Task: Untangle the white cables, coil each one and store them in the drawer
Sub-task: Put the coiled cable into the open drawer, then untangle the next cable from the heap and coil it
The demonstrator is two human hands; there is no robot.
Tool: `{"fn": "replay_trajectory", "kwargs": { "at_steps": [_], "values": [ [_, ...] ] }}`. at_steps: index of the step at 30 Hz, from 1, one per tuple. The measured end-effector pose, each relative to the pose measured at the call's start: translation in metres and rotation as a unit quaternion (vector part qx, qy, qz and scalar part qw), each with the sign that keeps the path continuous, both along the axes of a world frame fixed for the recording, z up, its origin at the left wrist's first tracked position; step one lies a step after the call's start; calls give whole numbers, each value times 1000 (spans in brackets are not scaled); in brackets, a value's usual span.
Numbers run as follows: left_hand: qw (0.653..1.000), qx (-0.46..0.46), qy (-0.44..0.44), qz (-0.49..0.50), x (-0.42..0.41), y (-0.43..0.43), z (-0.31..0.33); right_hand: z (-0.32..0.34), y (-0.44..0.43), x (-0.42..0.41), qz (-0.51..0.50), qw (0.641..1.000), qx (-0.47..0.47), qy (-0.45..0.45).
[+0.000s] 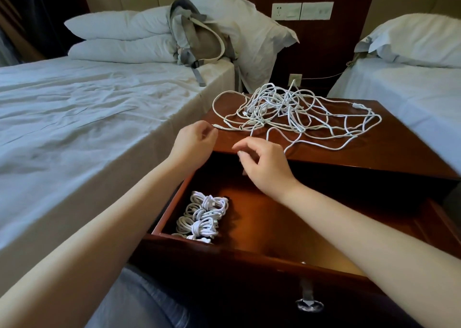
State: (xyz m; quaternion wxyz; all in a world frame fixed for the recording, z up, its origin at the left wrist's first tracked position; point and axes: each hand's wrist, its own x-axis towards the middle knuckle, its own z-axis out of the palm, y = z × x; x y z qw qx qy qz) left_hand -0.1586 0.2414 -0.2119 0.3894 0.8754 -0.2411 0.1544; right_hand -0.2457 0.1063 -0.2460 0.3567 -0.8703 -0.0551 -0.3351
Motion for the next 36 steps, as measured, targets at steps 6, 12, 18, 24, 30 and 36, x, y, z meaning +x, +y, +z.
{"fn": "replay_trajectory", "kwargs": {
  "at_steps": [6,12,18,24,30,36],
  "values": [
    [998,-51,12,-36,-1,-56,13,17,-45,-1,-92,994,39,-42],
    [999,-45,22,-8,14,-86,6,15,-91,5,-173,985,-21,17],
    [997,-61,-38,-12,43,-100,6,15,-111,17,-79,986,-98,106],
    [988,55,-51,-137,35,-126,12,8,-128,18,-77,989,-108,65],
    [957,210,-13,-200,26,-128,-5,9,-142,5,-152,969,-131,142],
    [980,125,-11,-155,27,-119,-12,5,-144,-6,-174,949,-214,151]
  ]
}}
